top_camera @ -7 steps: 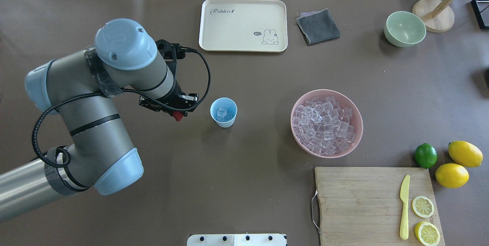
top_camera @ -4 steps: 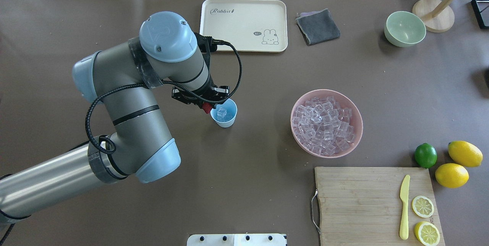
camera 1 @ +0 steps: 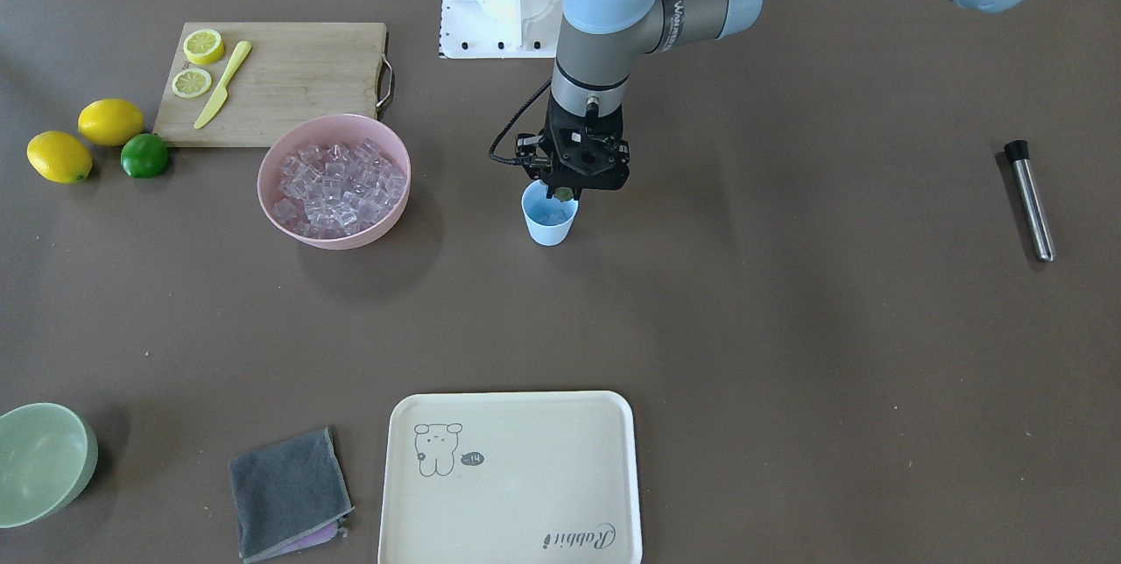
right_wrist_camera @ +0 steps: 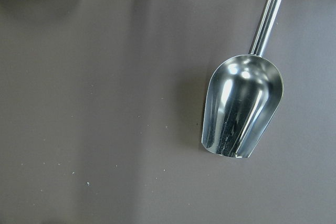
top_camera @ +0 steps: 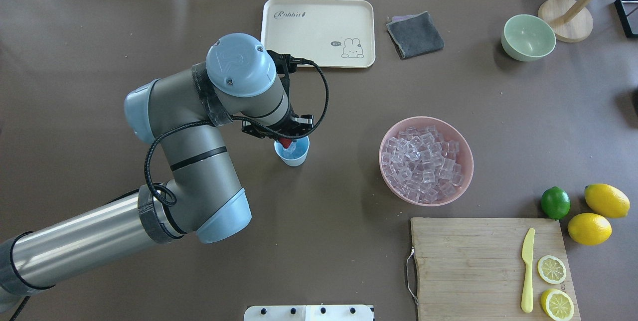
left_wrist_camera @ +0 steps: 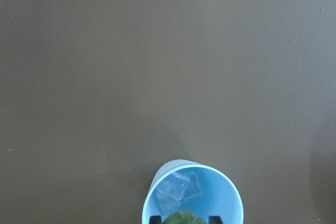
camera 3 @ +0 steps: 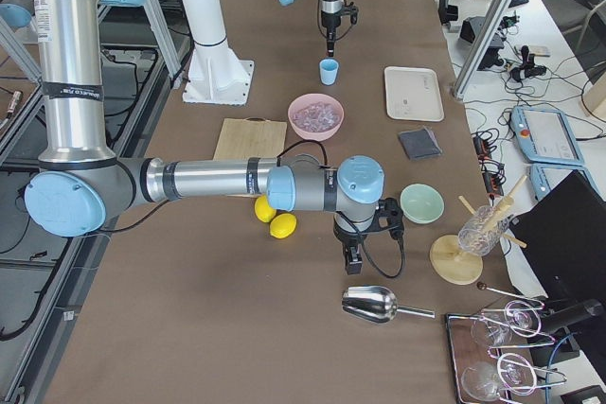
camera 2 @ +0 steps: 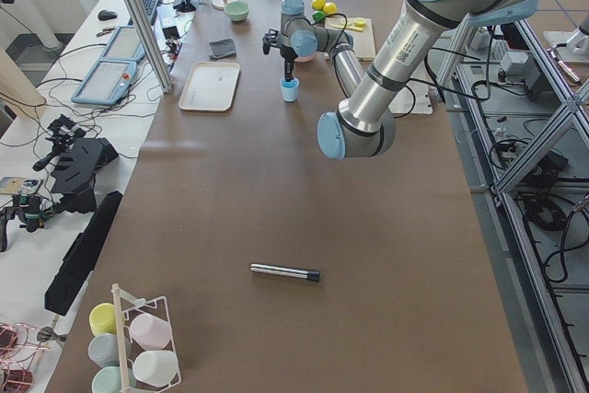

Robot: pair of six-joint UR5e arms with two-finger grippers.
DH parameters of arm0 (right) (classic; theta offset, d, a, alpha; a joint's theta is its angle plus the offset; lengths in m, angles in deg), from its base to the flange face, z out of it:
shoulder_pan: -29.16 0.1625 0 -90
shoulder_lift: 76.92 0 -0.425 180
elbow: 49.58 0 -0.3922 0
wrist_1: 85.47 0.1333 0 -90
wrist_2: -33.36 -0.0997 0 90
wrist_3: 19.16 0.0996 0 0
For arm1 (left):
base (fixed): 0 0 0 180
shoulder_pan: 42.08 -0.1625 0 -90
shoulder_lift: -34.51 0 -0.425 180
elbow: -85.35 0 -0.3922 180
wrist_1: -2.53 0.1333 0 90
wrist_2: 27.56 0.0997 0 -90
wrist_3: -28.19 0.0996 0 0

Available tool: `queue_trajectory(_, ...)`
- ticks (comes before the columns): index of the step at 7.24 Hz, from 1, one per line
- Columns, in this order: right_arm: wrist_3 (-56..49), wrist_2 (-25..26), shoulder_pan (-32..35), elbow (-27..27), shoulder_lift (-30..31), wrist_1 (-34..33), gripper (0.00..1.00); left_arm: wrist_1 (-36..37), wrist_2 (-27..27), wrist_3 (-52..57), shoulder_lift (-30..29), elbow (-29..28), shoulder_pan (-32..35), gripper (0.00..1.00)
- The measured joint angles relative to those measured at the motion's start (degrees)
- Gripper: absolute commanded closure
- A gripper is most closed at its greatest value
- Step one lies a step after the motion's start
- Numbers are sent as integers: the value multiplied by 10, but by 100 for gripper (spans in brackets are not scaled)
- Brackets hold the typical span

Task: Mash ice and strawberries in cup
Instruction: 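Lower the strawberry into the light-blue cup and open the left gripper, then withdraw the left gripper away from the cup past the table edge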

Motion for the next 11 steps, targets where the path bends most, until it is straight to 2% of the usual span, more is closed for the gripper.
queue_trajectory(1, 0, 0, 0, 0, 0, 0, 0, -1, 2, -4, 1, -1, -2, 76)
queue_trajectory(2, -1, 0, 1, 0, 1, 0, 0, -2, 5, -5, 1, -3, -2, 65)
queue_trajectory(3, -2, -1, 3, 0, 1, 0, 0, -3, 7, -6, 1, -4, -3, 31)
queue_trajectory(4, -3, -1, 4, 0, 2, 0, 0, -4, 7, -6, 0, -5, -3, 8)
queue_trajectory(5, -4, -1, 5, -1, 3, 0, 0, -5, 8, -5, -2, -5, -3, 3)
queue_trajectory(8, -5, -1, 6, -1, 5, 0, 0, -3, 4, -4, 7, 4, 1, 3)
queue_trajectory(11, -5, -6, 8, -1, 4, 0, 0, -3, -31, 61, 112, 49, 64, 3)
